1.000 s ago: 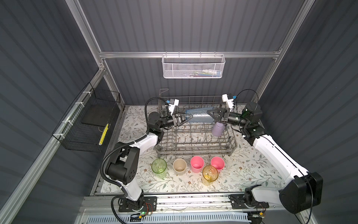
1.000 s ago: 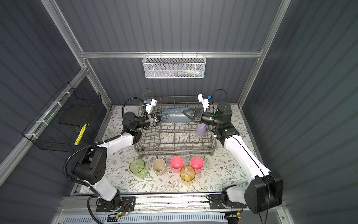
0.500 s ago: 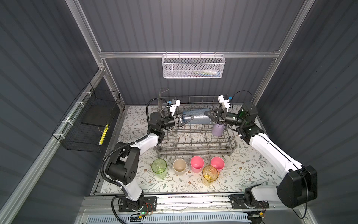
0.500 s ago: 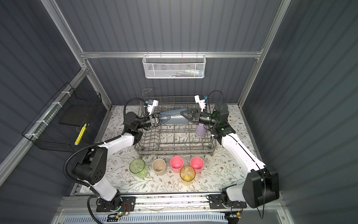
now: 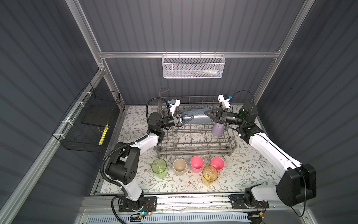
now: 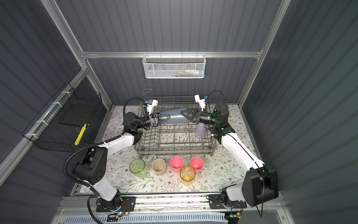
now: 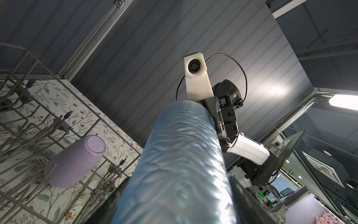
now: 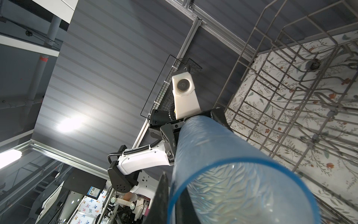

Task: Load cups into a dish rack
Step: Place the cup upside down at the dish rack.

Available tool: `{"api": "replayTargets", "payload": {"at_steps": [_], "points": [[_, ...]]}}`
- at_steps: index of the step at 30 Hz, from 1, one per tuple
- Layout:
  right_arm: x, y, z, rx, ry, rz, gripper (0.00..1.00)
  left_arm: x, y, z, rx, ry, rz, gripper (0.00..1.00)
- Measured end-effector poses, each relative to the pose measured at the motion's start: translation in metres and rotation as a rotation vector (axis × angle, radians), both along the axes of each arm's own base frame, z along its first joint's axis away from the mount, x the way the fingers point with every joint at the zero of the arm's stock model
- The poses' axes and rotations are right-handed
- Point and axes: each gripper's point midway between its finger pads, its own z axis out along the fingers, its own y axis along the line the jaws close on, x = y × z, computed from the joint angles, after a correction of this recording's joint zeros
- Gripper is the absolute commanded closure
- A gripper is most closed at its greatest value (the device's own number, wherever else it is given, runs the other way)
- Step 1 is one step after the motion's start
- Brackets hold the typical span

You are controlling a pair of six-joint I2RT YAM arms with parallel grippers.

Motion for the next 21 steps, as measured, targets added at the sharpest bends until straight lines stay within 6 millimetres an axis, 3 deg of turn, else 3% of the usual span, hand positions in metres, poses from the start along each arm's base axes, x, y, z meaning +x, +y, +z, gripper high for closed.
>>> {"api": "replayTargets", "payload": {"at_steps": [12,21], "points": [[0.004,-0.008,0.000,0.005,0.007,-0.019,0.68,0.000,-0.004,-0.005,0.017,0.016,0.000,0.67],[0.004,-0.024,0.003,0.002,0.002,-0.058,0.62,0.004,-0.004,-0.008,0.036,0.026,0.029,0.68]]}}
